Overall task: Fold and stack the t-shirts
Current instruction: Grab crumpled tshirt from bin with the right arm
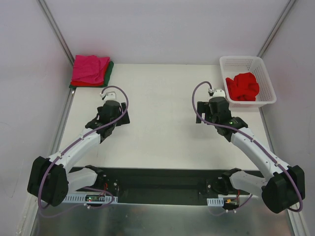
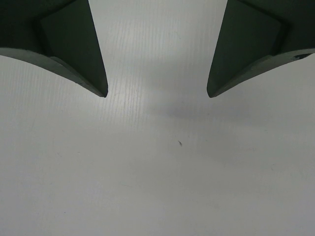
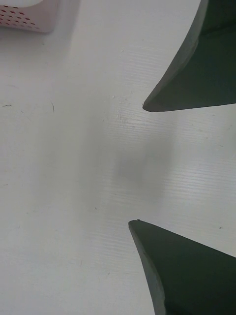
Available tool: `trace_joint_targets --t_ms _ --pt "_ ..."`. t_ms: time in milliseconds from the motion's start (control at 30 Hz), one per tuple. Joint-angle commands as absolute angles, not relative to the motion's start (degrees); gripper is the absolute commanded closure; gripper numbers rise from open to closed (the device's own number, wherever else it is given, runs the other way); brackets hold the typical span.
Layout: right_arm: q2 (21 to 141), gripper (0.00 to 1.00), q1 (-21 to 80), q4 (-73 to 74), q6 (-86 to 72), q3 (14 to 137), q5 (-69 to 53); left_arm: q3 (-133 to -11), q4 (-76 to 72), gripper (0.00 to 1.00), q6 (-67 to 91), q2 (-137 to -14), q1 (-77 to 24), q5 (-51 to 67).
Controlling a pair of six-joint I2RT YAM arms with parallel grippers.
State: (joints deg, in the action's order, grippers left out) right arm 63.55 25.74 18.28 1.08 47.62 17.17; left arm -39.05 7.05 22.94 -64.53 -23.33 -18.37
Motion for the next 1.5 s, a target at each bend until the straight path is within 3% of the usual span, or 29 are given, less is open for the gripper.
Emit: trace_joint_targets --t_ms 0,367,633,933,1233,1467 --pt "62.75 0.04 26.02 16.35 1.49 49.92 19.07 -40.43 5.89 0.18 21.88 -65.13 -23.91 -19.69" --pt "62.84 0.04 26.19 18.19 2.20 52.03 21.62 -42.36 5.89 0.18 21.62 -66.88 -23.91 -21.27" --pt "61.70 0.04 26.10 17.93 7.46 60.18 27.68 -43.42 5.89 0.18 21.18 -67.41 -23.91 -20.48" --pt "73.38 0.04 18.12 13.54 14.41 74.96 27.25 -42.89 5.80 0.18 21.36 -68.03 -23.91 -21.45" --pt "91.37 0.04 1.07 12.39 9.24 89.46 18.38 -43.24 5.80 0.18 21.18 -69.96 -23.99 -21.88" --pt "104.92 0.04 -4.30 16.44 5.20 96.68 15.21 -43.94 5.80 0.18 20.48 -70.40 -23.91 -23.55"
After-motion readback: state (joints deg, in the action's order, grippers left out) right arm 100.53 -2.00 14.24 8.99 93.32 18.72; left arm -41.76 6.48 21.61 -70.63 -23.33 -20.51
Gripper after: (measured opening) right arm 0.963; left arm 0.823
